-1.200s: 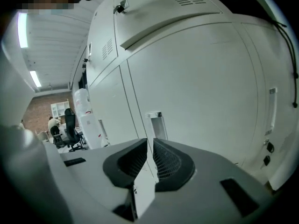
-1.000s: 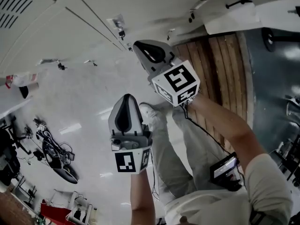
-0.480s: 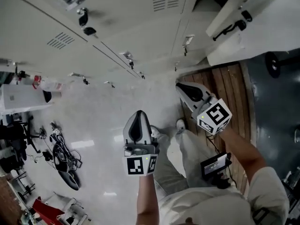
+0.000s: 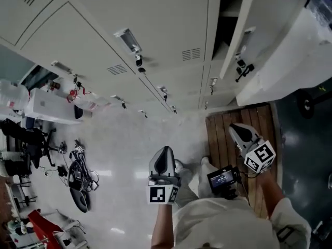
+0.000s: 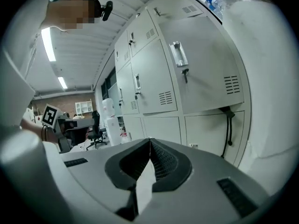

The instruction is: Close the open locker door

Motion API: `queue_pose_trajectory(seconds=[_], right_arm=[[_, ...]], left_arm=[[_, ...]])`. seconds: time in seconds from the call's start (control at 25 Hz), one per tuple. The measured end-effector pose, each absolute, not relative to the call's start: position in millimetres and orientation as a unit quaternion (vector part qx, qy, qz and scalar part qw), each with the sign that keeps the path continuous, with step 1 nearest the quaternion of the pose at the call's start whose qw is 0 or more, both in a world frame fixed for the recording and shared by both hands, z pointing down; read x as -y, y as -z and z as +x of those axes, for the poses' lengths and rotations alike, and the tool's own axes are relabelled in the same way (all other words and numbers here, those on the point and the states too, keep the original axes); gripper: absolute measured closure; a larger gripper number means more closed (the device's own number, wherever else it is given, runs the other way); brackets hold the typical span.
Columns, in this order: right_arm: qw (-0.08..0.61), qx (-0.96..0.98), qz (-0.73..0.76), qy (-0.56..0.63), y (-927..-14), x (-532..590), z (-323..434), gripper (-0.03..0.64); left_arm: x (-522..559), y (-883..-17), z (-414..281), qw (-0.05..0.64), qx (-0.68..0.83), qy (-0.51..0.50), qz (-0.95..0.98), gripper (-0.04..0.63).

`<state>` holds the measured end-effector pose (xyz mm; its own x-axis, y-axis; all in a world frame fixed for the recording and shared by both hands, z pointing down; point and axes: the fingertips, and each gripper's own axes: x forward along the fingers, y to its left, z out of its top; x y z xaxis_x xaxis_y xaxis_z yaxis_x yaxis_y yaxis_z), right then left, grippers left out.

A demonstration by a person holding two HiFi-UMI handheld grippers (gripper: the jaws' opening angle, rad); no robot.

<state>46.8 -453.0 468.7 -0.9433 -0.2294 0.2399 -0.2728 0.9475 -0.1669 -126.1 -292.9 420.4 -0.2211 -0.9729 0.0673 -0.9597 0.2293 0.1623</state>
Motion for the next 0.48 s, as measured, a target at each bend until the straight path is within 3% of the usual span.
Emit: queue_pose_trajectory(seconds=[0.48], right_arm=[[0.085,0.987,0.07,-0.115,-369,377,43,0.591]], left_arm=[[256,-353,-101,0.07,0.78,0.032,0.621,0.588]])
